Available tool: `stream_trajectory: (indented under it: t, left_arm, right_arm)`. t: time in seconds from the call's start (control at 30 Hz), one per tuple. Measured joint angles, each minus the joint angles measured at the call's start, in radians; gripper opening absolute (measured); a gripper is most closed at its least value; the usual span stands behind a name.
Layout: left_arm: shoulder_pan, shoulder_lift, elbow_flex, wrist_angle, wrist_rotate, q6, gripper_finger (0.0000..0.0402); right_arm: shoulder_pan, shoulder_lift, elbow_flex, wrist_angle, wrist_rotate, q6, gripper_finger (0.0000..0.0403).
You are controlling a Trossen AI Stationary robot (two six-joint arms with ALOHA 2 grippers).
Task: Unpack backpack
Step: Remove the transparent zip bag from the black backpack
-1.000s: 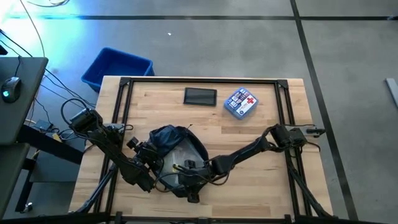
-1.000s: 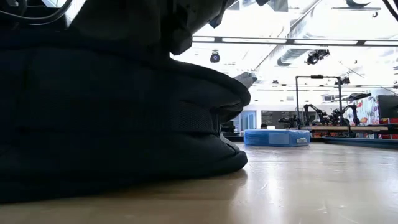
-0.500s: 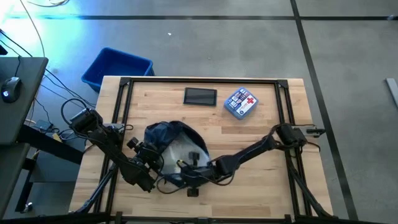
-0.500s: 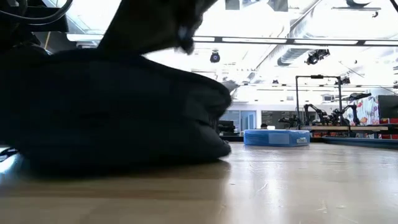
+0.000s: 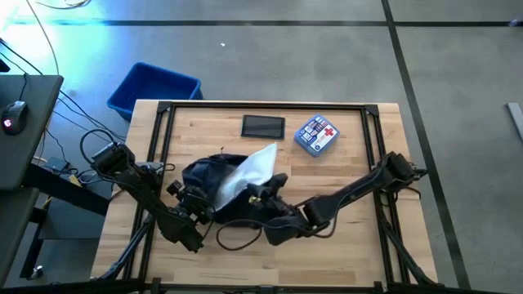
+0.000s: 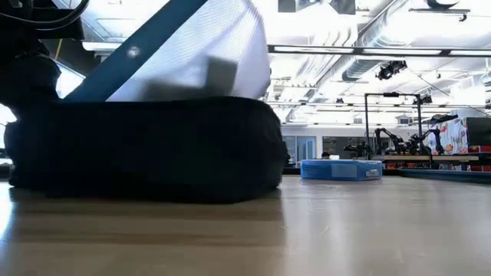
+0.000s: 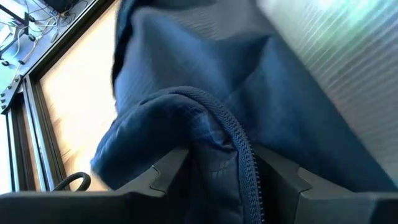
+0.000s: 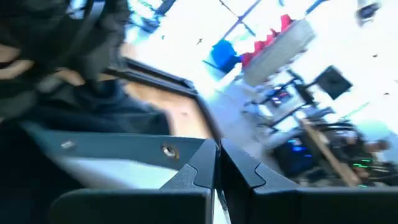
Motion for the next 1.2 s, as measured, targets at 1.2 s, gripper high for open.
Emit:
stream_trajectory:
  t: [1.2]
  left_arm:
    - [0.399,-0.176,-0.259,-0.273,-0.215,-0.252,0.0131]
  right_arm:
    - [0.146,-0.479,0.0,-0.364,0.416,-0.117,0.0]
